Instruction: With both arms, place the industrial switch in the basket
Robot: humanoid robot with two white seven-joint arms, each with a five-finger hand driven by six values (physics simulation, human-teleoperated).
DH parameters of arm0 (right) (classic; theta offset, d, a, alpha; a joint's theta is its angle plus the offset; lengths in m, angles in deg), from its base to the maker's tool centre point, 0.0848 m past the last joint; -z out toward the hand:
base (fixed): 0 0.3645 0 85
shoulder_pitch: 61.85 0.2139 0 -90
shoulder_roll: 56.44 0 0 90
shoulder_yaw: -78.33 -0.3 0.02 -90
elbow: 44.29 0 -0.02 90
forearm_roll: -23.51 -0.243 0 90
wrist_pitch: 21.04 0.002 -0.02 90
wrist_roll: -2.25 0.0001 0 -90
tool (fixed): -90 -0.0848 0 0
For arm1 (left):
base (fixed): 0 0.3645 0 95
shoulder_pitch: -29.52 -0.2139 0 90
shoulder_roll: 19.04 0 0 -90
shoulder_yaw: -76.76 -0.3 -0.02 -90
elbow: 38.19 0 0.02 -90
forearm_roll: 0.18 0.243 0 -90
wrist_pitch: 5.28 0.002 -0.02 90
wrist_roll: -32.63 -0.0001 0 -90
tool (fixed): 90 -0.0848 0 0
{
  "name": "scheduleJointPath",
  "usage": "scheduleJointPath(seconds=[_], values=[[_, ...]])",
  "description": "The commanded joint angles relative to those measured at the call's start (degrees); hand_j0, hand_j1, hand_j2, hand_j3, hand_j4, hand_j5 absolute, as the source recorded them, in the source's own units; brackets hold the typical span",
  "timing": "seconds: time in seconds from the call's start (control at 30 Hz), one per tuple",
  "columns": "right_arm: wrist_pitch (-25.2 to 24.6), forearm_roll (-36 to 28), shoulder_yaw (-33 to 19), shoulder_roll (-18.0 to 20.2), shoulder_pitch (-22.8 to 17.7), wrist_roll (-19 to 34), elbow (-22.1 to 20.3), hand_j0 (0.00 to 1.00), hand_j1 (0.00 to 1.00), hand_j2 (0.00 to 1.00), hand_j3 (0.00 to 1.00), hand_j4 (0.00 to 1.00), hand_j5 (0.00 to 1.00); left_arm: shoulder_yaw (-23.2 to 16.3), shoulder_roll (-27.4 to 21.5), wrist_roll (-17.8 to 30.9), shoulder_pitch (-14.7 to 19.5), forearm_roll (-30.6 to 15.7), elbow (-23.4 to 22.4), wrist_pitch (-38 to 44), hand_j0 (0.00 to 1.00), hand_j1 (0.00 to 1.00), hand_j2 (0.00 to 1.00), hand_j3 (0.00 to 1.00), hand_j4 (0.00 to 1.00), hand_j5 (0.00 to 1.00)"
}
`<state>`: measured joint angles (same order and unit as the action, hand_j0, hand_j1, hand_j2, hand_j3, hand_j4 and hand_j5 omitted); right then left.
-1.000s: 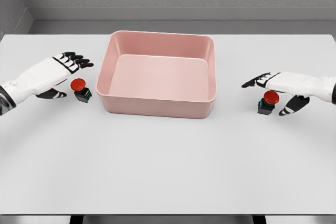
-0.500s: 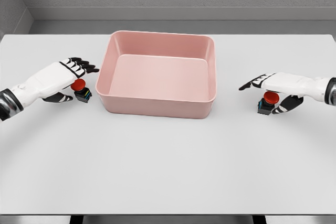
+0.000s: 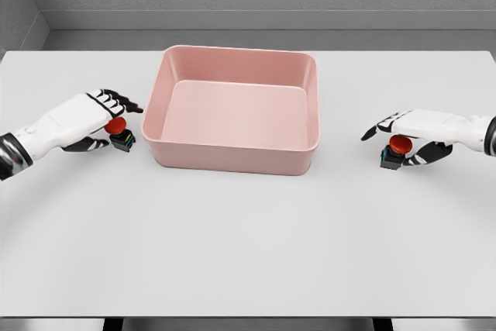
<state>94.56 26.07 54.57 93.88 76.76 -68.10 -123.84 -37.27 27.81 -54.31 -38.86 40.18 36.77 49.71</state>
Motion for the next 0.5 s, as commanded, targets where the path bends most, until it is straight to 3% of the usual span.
scheduleJointPath(seconds=[0.0,0.07,0.23,0.47], values=[[-0.02,-0.27,-0.07,0.14,0.00,0.04,0.01,0.74,0.74,0.74,0.74,0.74,0.74,0.03,-0.17,-0.07,0.00,-0.37,0.01,0.02,0.78,0.78,0.78,0.78,0.78,0.78],[0.07,-0.27,-0.07,0.14,0.00,0.04,0.01,0.72,0.72,0.72,0.72,0.72,0.72,0.03,-0.17,-0.16,-0.09,-0.46,0.01,0.02,0.69,0.69,0.69,0.69,0.69,0.69],[0.07,-0.27,-0.15,0.14,0.09,0.04,-0.08,0.64,0.64,0.64,0.64,0.64,0.64,-0.06,-0.61,0.02,-0.18,-0.37,-0.69,0.02,0.69,0.69,0.69,0.69,0.69,0.69],[0.07,-0.18,-0.15,0.06,0.26,0.13,-0.17,0.54,0.54,0.54,0.54,0.54,0.54,0.03,-0.70,-0.07,-0.17,-0.46,-1.13,0.02,0.52,0.52,0.52,0.52,0.52,0.52]])
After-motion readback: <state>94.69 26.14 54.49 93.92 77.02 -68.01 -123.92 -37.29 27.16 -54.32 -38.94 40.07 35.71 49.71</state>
